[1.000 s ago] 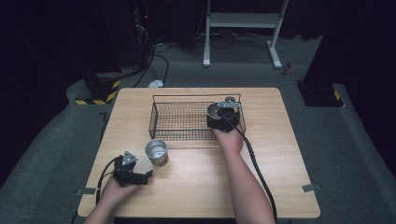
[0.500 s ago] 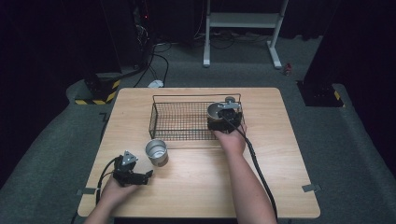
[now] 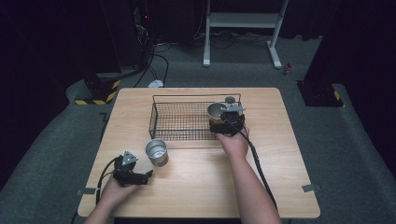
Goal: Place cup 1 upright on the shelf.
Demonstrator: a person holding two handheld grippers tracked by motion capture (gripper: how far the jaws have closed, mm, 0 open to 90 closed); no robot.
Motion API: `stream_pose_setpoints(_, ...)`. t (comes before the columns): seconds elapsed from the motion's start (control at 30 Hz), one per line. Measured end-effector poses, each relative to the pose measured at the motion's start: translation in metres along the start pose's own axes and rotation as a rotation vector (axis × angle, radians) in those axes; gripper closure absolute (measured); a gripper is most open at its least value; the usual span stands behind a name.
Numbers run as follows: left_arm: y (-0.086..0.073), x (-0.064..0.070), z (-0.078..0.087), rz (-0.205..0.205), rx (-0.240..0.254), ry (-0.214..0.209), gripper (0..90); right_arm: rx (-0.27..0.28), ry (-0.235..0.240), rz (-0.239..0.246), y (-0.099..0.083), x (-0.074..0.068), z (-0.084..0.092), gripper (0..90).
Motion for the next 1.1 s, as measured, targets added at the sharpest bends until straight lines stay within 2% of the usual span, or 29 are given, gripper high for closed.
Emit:
stream_pose_setpoints(0.57, 0.000, 0.000, 0.000, 0.000, 0.000, 0.000, 0.2, 0.034, 0.004, 0.000, -0.006, 0.005, 0.023, 8.7)
stream_pose_setpoints(1.1, 0.000, 0.000, 0.000, 0.003, 0.000, -0.001, 0.2, 0.075, 0.050, -0.005, -0.023, 0.000, 0.049, 8.6)
Point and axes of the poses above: each handheld gripper's, and its own axes: z roughly backward along the jaws, y roughly out of its top, x roughly to its right, the point moved 6 cm from there along -z, roughly forward along the jaws, and after that the axes turned 8 degrees about -y, right-handed, at the moved point
